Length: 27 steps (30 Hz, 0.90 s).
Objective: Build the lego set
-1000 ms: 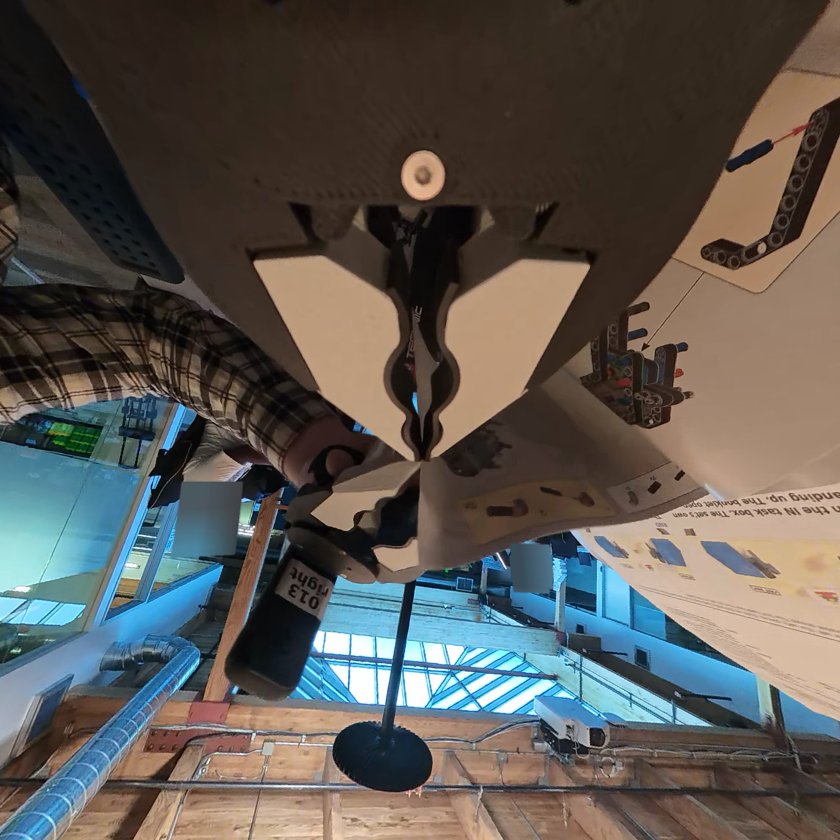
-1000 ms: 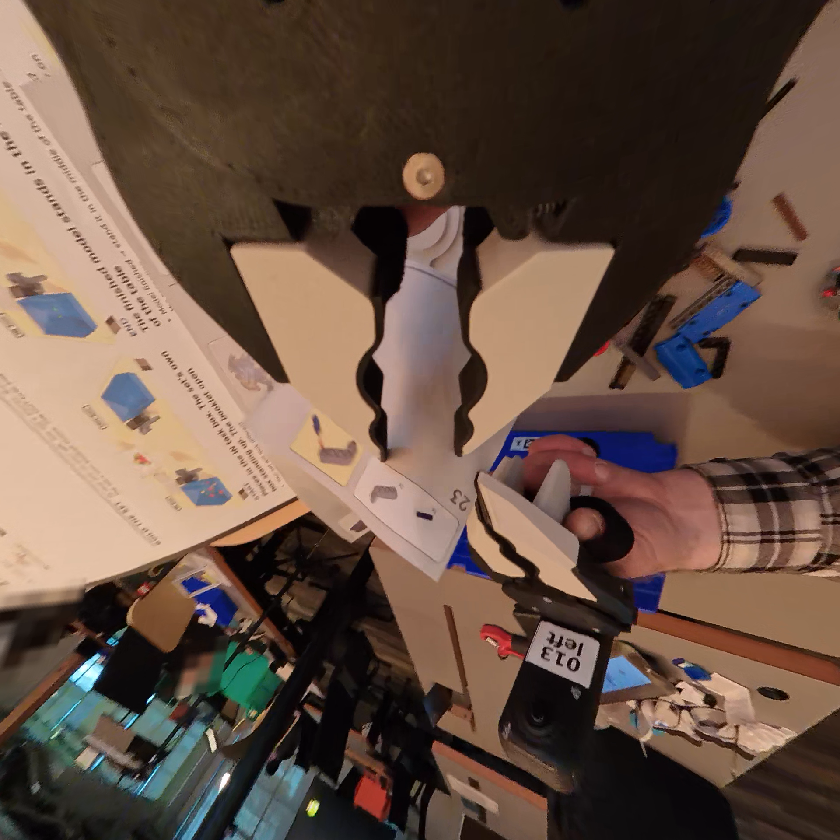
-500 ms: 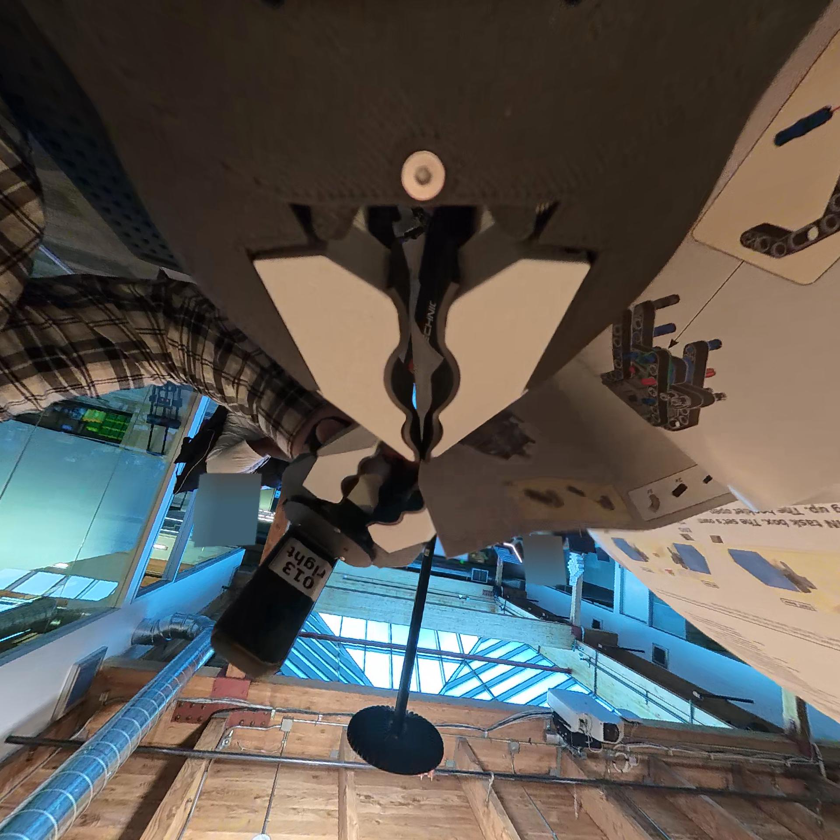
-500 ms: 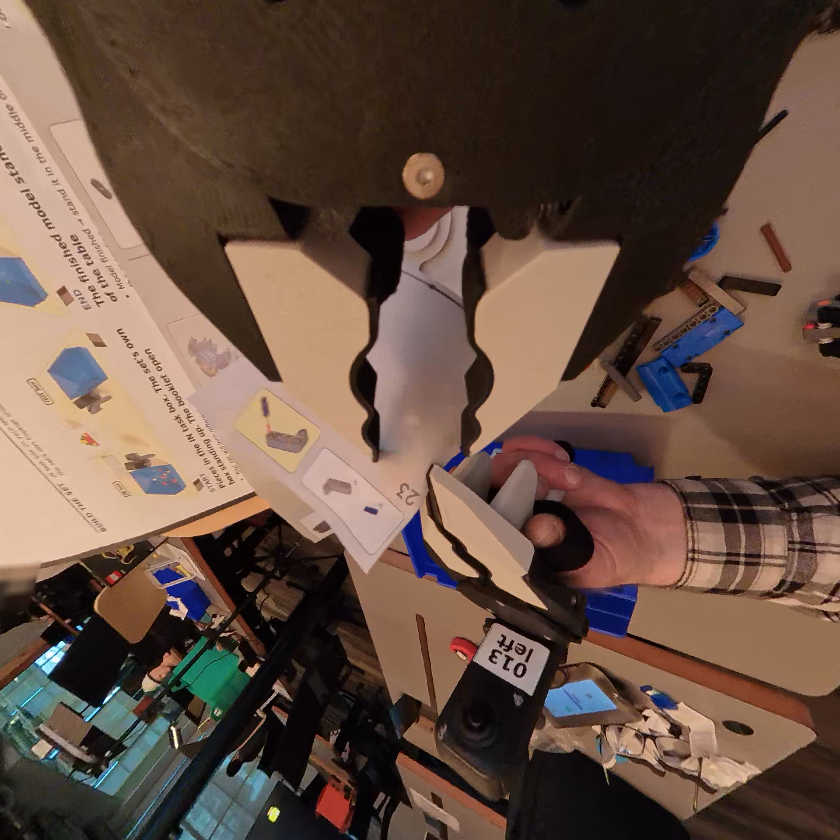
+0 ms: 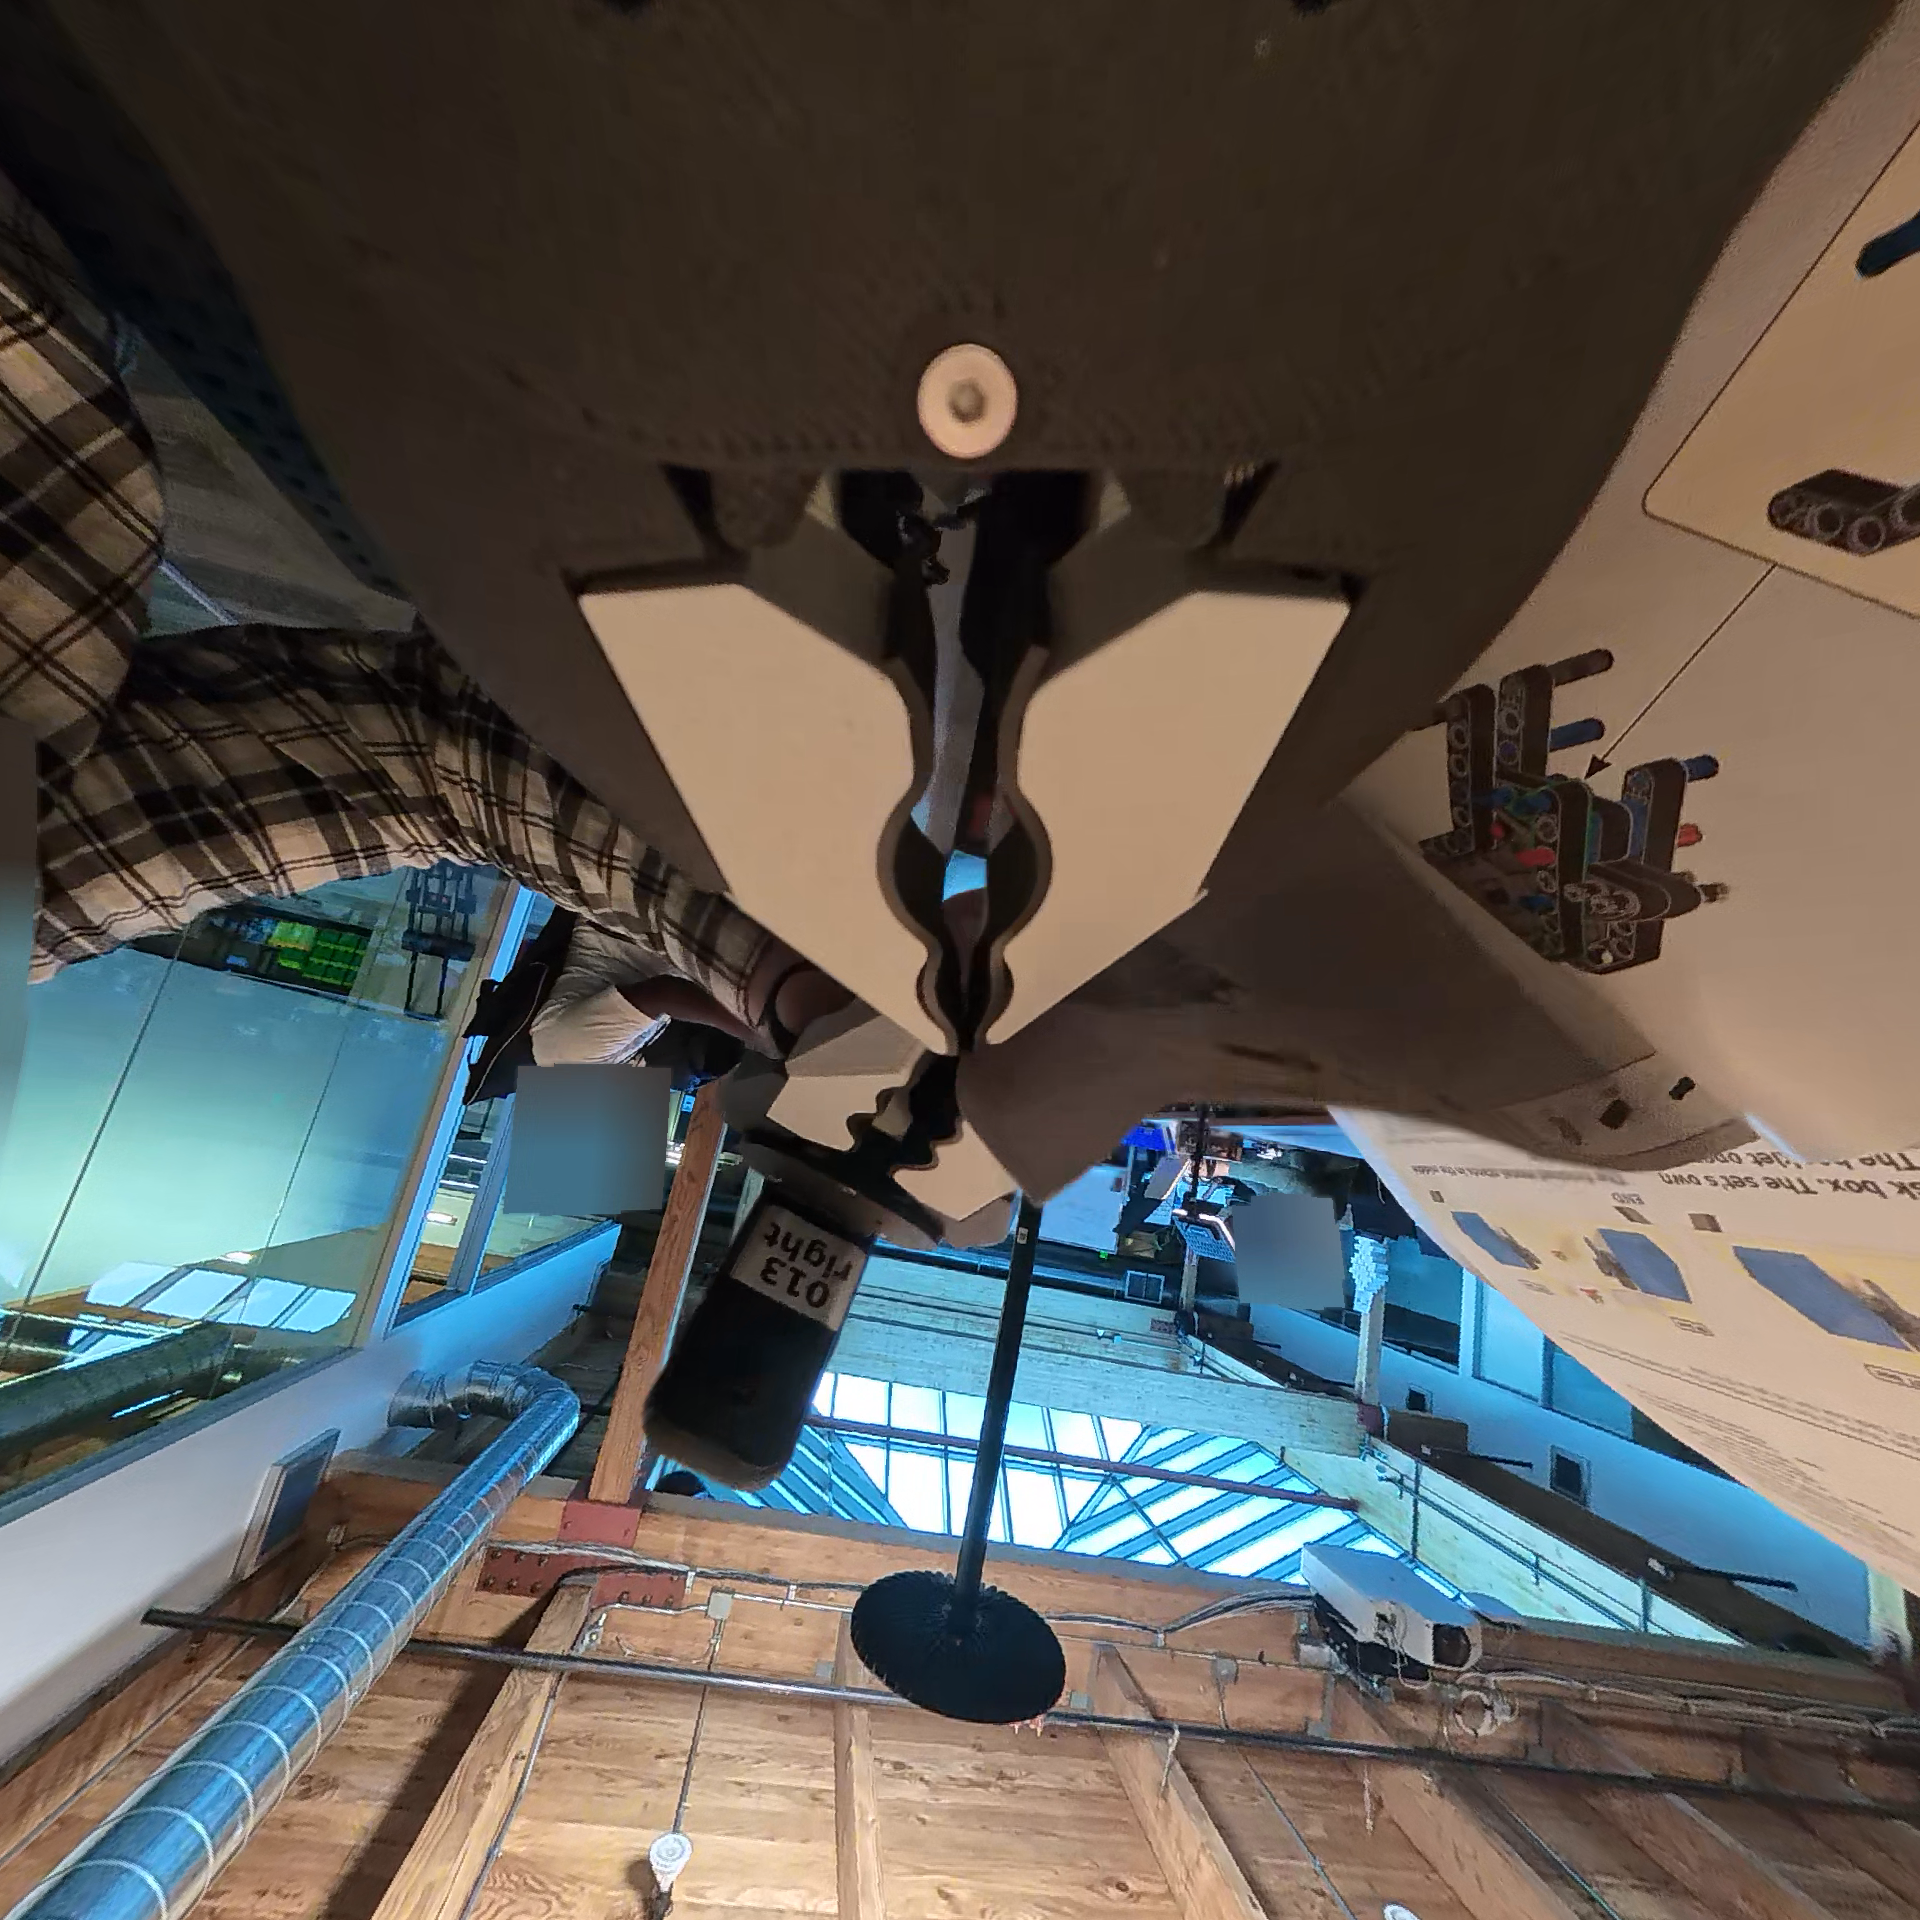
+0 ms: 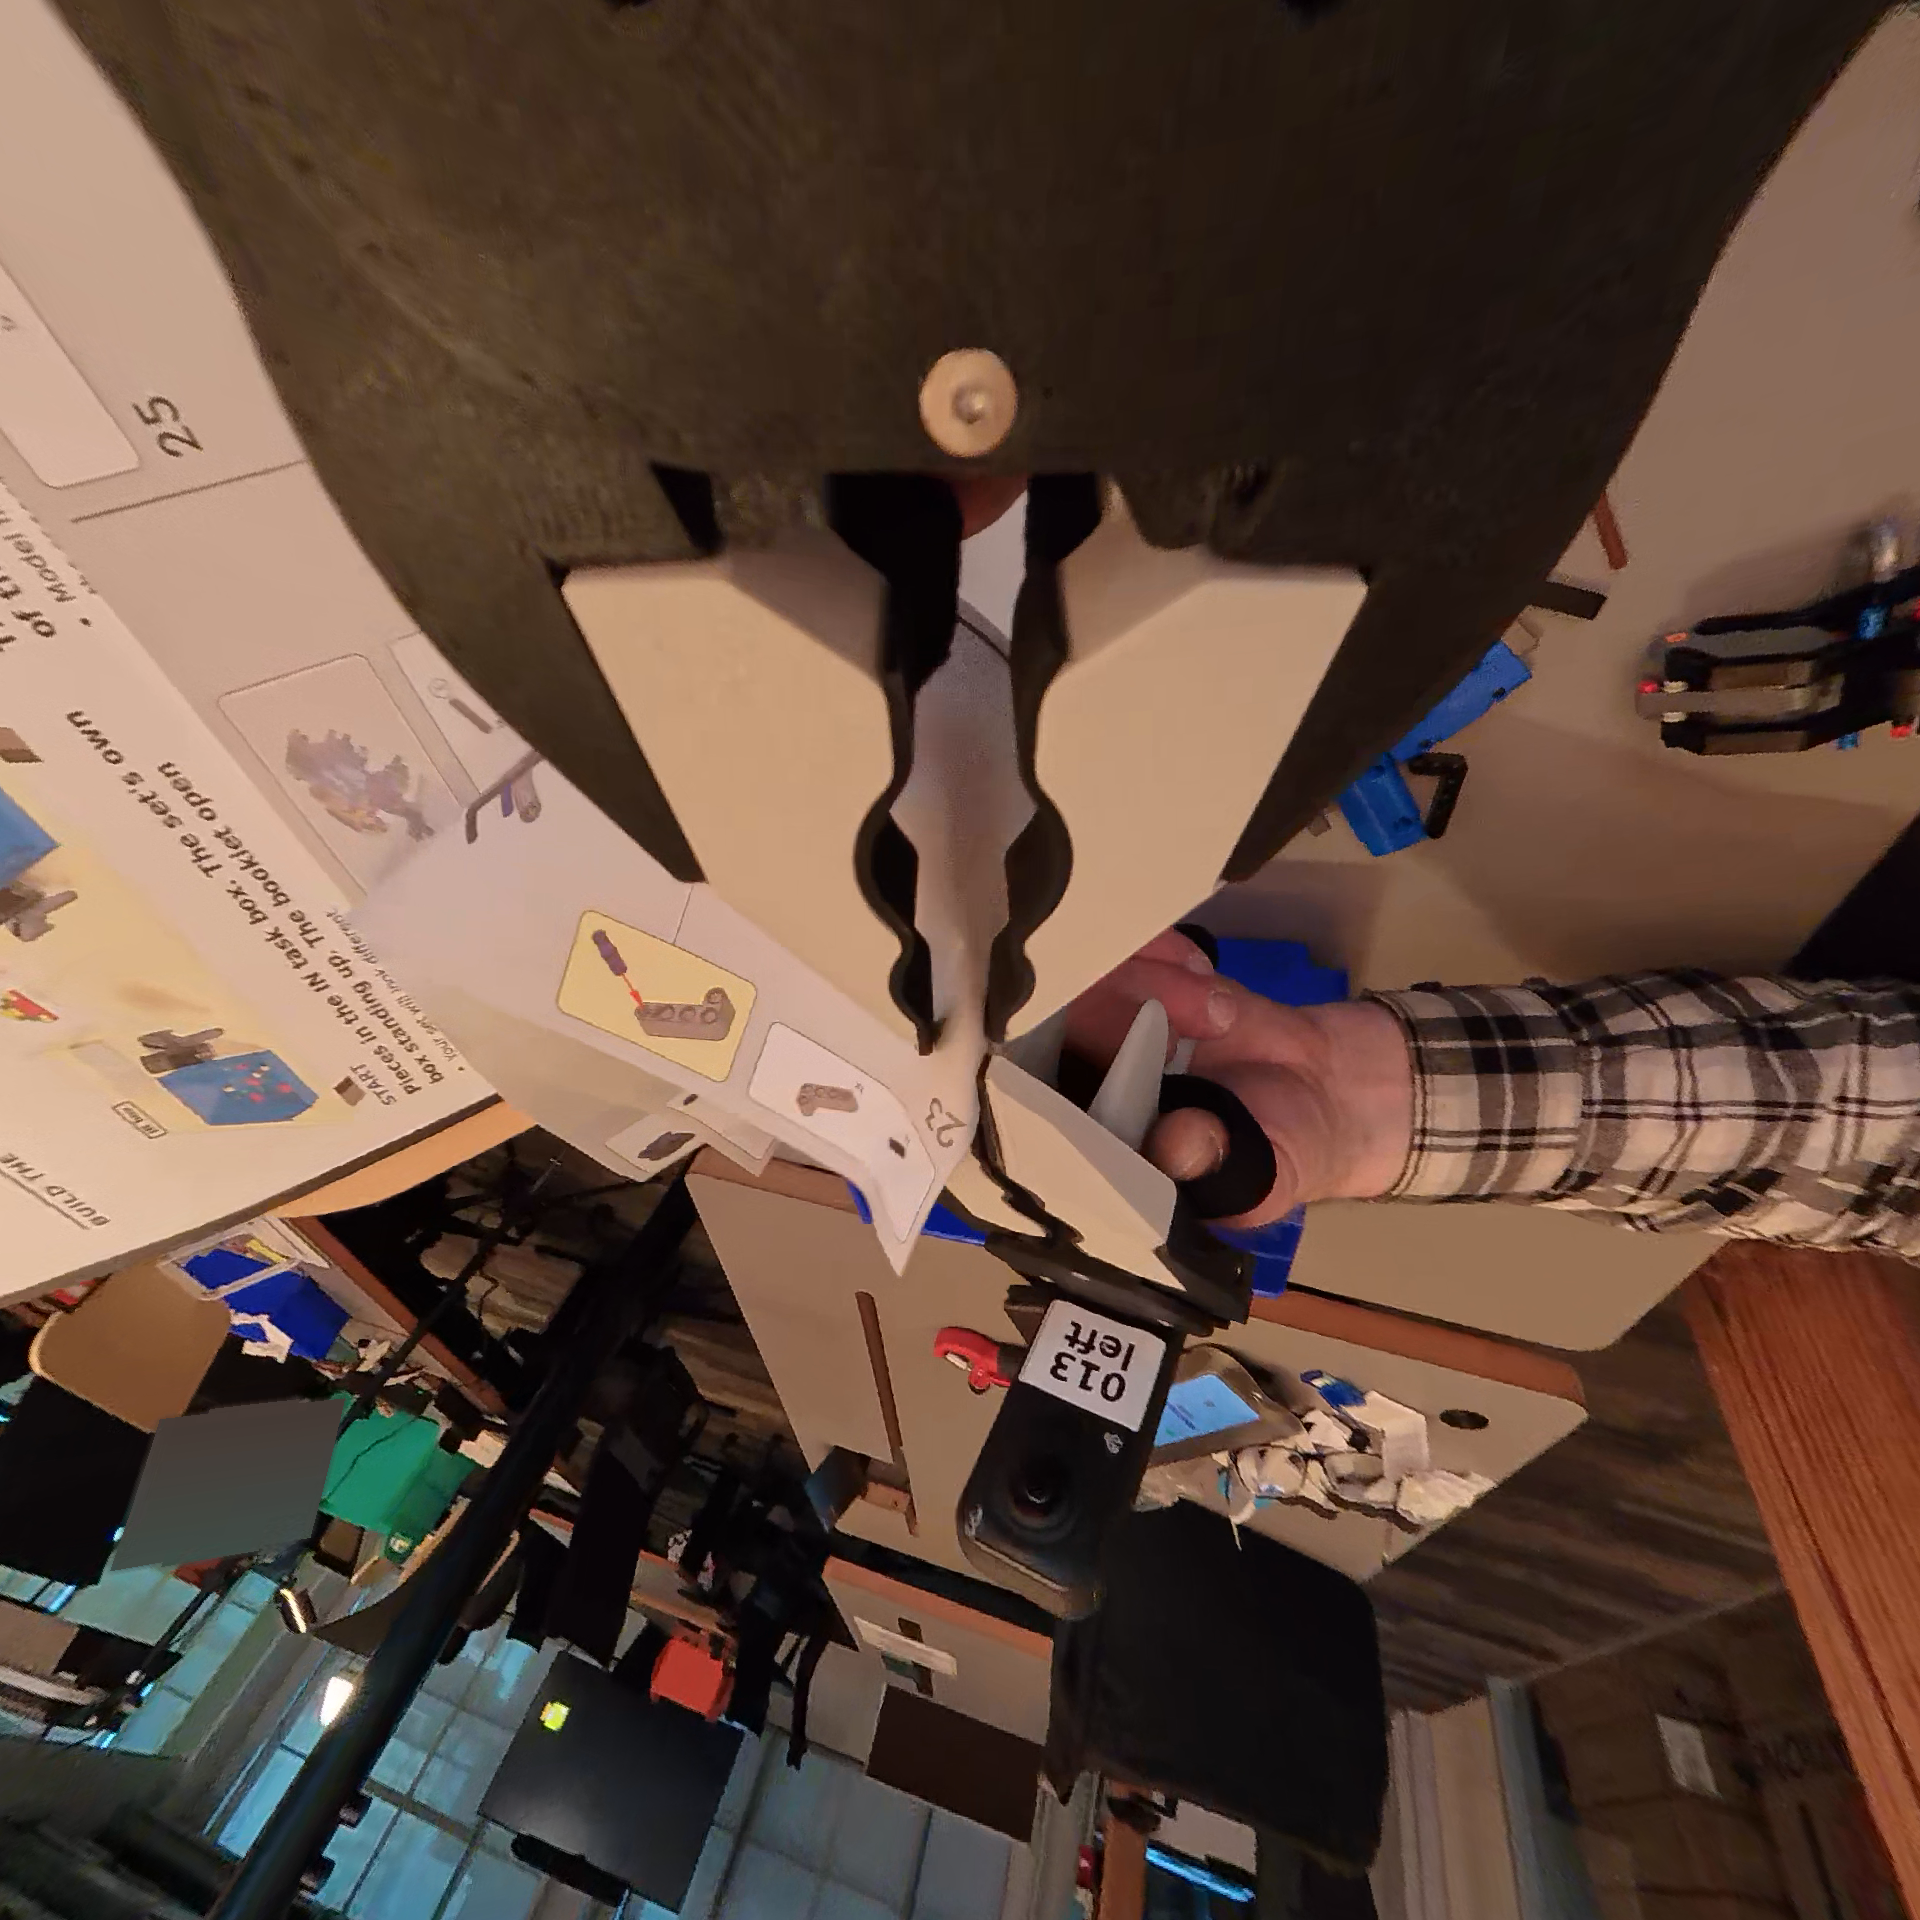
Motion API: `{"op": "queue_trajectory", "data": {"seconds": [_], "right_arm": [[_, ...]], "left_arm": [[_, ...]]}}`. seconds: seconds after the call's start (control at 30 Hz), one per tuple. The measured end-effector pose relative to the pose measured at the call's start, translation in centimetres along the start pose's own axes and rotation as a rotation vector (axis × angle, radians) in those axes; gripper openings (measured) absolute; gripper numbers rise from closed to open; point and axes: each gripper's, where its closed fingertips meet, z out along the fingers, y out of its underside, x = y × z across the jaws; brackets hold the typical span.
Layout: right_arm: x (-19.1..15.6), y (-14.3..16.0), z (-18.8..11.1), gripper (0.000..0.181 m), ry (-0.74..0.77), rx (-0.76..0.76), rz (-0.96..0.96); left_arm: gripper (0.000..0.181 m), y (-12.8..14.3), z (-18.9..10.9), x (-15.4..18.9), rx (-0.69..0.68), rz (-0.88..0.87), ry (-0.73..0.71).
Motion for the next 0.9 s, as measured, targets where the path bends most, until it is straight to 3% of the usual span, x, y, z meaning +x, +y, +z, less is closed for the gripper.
{"op": "queue_trajectory", "data": {"seconds": [0.9], "right_arm": [[-0.67,-0.42,-0.14,0.004,-0.130,0.122,0.145]], "left_arm": [[0.000,-0.40,-0.49,0.47,0.061,-0.018,0.067]]}}
